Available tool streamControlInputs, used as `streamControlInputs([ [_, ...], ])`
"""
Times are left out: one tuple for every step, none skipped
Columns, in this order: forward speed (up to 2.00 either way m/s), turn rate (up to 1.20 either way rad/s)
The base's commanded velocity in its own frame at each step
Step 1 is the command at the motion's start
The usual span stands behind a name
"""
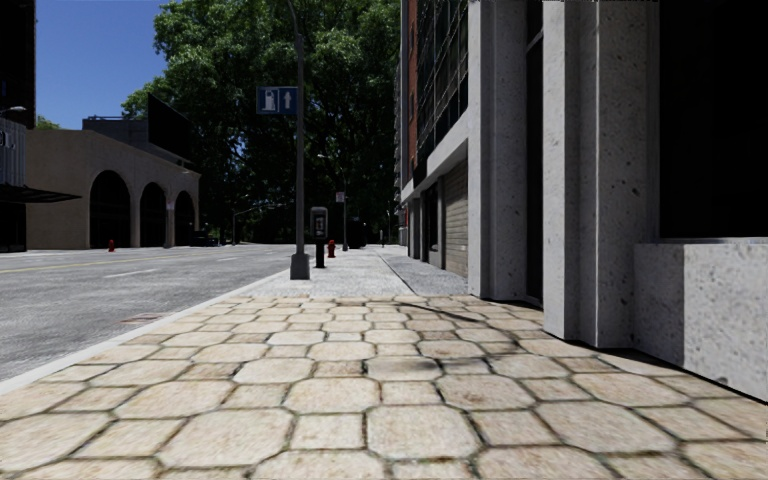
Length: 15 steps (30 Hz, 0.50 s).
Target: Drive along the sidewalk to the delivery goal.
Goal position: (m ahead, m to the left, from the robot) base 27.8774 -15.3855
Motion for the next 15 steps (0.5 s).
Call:
streamControlInputs([
  [2.0, 0.0],
  [2.0, 0.0],
  [2.0, 0.0],
  [2.0, 0.0],
  [2.0, 0.0],
  [2.0, 0.0],
  [2.0, 0.0],
  [2.0, 0.0],
  [2.0, 0.0],
  [2.0, 0.0],
  [2.0, 0.0],
  [2.0, 0.0],
  [2.0, 0.0],
  [2.0, 0.0],
  [2.0, 0.0],
])
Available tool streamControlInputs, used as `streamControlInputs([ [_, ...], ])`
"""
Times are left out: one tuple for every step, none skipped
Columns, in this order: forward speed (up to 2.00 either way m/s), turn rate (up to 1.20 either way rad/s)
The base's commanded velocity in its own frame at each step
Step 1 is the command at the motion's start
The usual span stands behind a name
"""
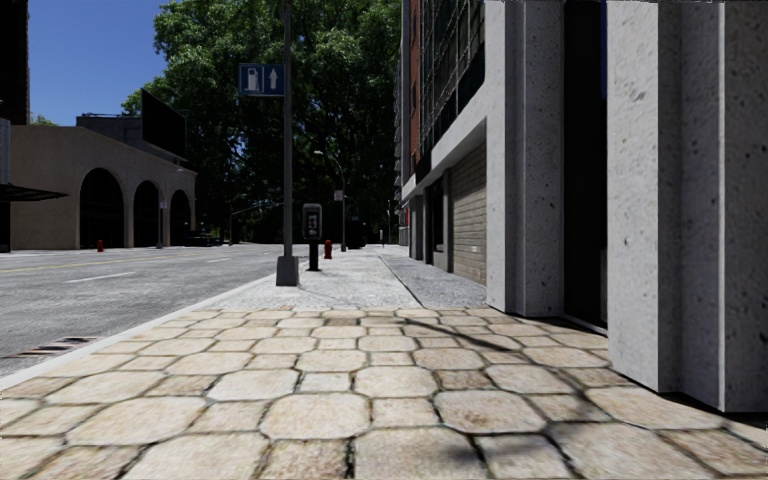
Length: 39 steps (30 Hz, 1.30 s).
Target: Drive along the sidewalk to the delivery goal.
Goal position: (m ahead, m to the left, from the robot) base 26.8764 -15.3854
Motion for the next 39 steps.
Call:
streamControlInputs([
  [2.0, 0.0],
  [2.0, 0.0],
  [2.0, 0.0],
  [2.0, 0.0],
  [2.0, 0.0],
  [2.0, 0.0],
  [2.0, 0.0],
  [2.0, 0.0],
  [2.0, 0.0],
  [2.0, 0.0],
  [2.0, 0.0],
  [2.0, 0.0],
  [2.0, 0.0],
  [2.0, 0.0],
  [2.0, 0.0],
  [2.0, 0.0],
  [2.0, 0.0],
  [2.0, 0.0],
  [2.0, 0.0],
  [2.0, 0.0],
  [2.0, 0.0],
  [2.0, 0.0],
  [2.0, 0.0],
  [2.0, 0.0],
  [2.0, 0.0],
  [2.0, 0.0],
  [2.0, 0.0],
  [2.0, 0.0],
  [2.0, 0.0],
  [2.0, 0.0],
  [2.0, 0.0],
  [2.0, 0.0],
  [2.0, 0.0],
  [2.0, 0.0],
  [2.0, 0.0],
  [2.0, 0.0],
  [2.0, 0.0],
  [2.0, 0.0],
  [2.0, 0.0],
])
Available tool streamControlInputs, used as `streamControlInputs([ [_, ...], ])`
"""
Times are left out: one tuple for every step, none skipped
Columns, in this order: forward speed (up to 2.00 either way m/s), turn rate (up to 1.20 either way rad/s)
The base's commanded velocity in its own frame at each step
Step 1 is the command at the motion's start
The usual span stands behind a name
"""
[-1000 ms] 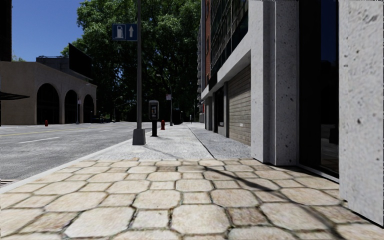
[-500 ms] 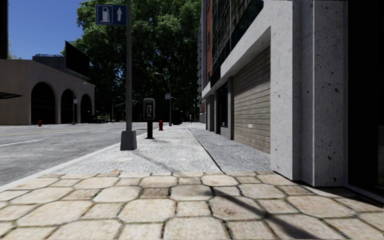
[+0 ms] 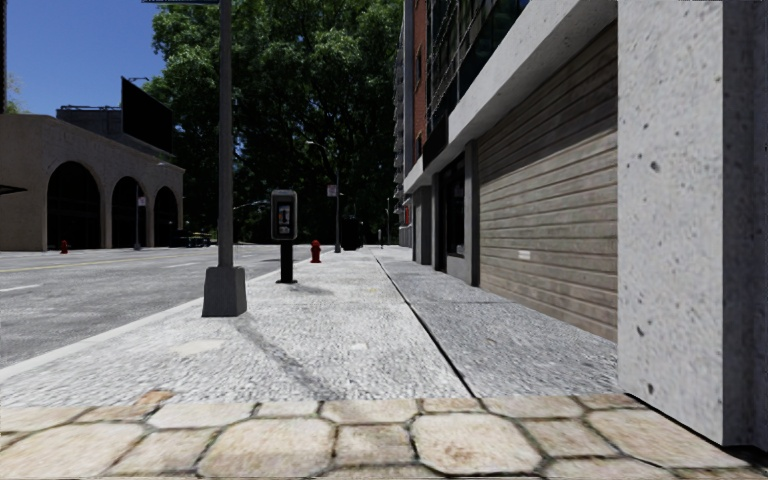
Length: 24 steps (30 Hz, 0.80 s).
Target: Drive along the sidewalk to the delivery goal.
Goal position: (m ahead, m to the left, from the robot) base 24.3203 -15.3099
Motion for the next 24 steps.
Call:
streamControlInputs([
  [2.0, 0.0],
  [2.0, 0.0],
  [2.0, 0.0],
  [2.0, 0.0],
  [2.0, 0.0],
  [2.0, 0.0],
  [2.0, 0.0],
  [2.0, 0.0],
  [2.0, 0.0],
  [2.0, 0.0],
  [2.0, 0.0],
  [2.0, 0.0],
  [2.0, 0.0],
  [2.0, 0.0],
  [2.0, 0.0],
  [2.0, 0.0],
  [2.0, 0.0],
  [2.0, 0.0],
  [2.0, 0.0],
  [2.0, 0.0],
  [2.0, 0.0],
  [2.0, 0.0],
  [2.0, 0.0],
  [2.0, 0.0],
])
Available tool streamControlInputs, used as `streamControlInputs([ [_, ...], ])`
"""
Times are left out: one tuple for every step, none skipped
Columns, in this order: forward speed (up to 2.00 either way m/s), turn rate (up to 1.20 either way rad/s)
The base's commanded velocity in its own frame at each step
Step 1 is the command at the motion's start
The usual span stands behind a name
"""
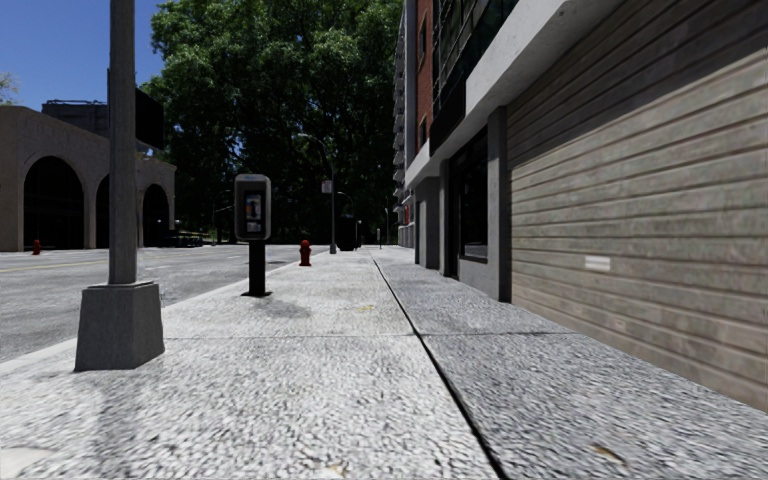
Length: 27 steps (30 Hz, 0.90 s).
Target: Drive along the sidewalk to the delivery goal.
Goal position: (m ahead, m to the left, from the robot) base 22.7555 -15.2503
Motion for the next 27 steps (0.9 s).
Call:
streamControlInputs([
  [2.0, 0.0],
  [2.0, 0.0],
  [2.0, 0.0],
  [2.0, 0.0],
  [2.0, 0.0],
  [2.0, 0.0],
  [2.0, 0.0],
  [2.0, 0.0],
  [2.0, 0.0],
  [2.0, 0.0],
  [2.0, 0.0],
  [2.0, 0.0],
  [2.0, 0.0],
  [2.0, 0.0],
  [2.0, 0.0],
  [2.0, 0.0],
  [2.0, 0.0],
  [2.0, 0.0],
  [2.0, 0.0],
  [2.0, 0.0],
  [2.0, 0.0],
  [2.0, 0.0],
  [2.0, 0.0],
  [2.0, 0.0],
  [2.0, 0.0],
  [2.0, 0.0],
  [2.0, 0.0],
])
